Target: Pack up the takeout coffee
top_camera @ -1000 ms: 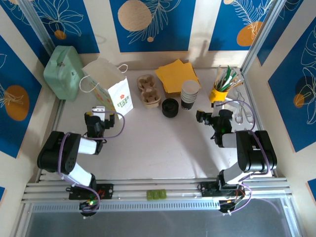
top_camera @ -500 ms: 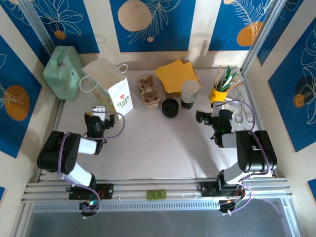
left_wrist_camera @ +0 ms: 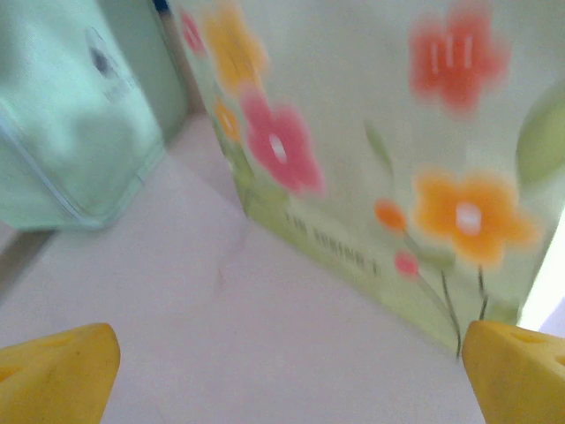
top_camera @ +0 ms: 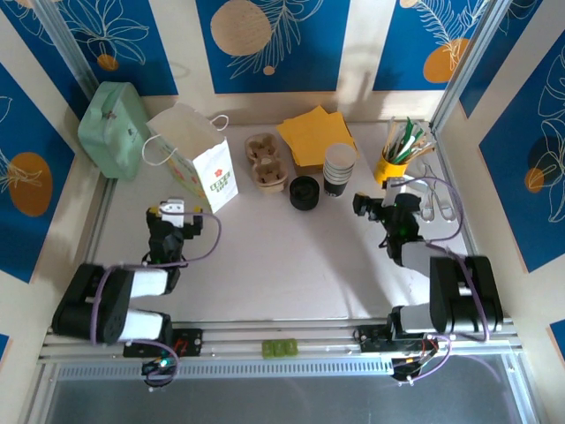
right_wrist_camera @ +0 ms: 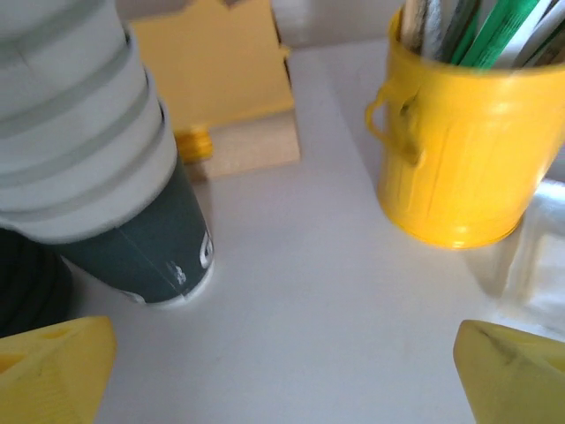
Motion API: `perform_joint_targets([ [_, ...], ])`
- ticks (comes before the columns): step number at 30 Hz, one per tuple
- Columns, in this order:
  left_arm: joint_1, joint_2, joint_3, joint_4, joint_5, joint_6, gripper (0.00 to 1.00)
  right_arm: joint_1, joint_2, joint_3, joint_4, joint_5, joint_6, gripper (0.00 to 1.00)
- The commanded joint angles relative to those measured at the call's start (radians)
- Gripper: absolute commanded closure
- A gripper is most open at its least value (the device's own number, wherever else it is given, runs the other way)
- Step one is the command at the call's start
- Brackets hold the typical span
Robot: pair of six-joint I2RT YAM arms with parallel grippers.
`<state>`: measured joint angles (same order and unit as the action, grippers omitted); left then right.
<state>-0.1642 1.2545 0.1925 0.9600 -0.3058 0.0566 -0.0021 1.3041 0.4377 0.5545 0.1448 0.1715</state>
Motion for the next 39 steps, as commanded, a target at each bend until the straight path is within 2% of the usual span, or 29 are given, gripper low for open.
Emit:
perform_joint_targets([
  [1, -0.006, -0.234, 0.083, -0.35, -0.09, -0.096, 0.01, -0.022, -0.124, 0.133, -0.347, 0.029, 0.152, 0.01],
  [6, -0.006, -0.493, 0.225, -0.832, -0.158, -0.314, 0.01, -0.045, -0.268, 0.31, -0.797, -0.006, 0.397, 0.01],
  [8, -0.007, -0.558, 0.29, -1.011, -0.164, -0.442, 0.01, -0.057, -0.304, 0.383, -0.931, -0.143, 0.422, 0.01],
  [10, -0.007, -0.597, 0.336, -1.117, -0.116, -0.518, 0.01, -0.039, -0.341, 0.413, -0.977, -0.227, 0.415, 0.01],
  [13, -0.006, -0.617, 0.39, -1.194, 0.034, -0.548, 0.01, 0.009, -0.344, 0.492, -1.087, -0.21, 0.411, 0.01],
  [16, -0.009, -0.581, 0.469, -1.24, 0.216, -0.504, 0.01, 0.069, -0.258, 0.659, -1.266, -0.103, 0.416, 0.05],
  [20, -0.008, -0.512, 0.601, -1.364, 0.35, -0.46, 0.01, 0.195, -0.103, 0.875, -1.419, 0.083, 0.41, 0.07],
  [22, -0.009, -0.486, 0.656, -1.419, 0.409, -0.442, 0.0, 0.226, -0.024, 0.961, -1.459, 0.152, 0.416, 0.08],
  [26, -0.009, -0.464, 0.742, -1.505, 0.485, -0.417, 0.01, 0.229, 0.133, 1.125, -1.527, 0.178, 0.425, 0.17],
  [31, -0.009, -0.477, 0.78, -1.538, 0.569, -0.403, 0.01, 0.226, 0.27, 1.266, -1.566, 0.217, 0.418, 0.2],
  [34, -0.009, -0.446, 0.816, -1.573, 0.644, -0.395, 0.01, 0.222, 0.335, 1.32, -1.57, 0.205, 0.403, 0.29],
  [39, -0.01, -0.449, 0.799, -1.568, 0.655, -0.382, 0.01, 0.208, 0.424, 1.384, -1.58, 0.187, 0.407, 0.36],
])
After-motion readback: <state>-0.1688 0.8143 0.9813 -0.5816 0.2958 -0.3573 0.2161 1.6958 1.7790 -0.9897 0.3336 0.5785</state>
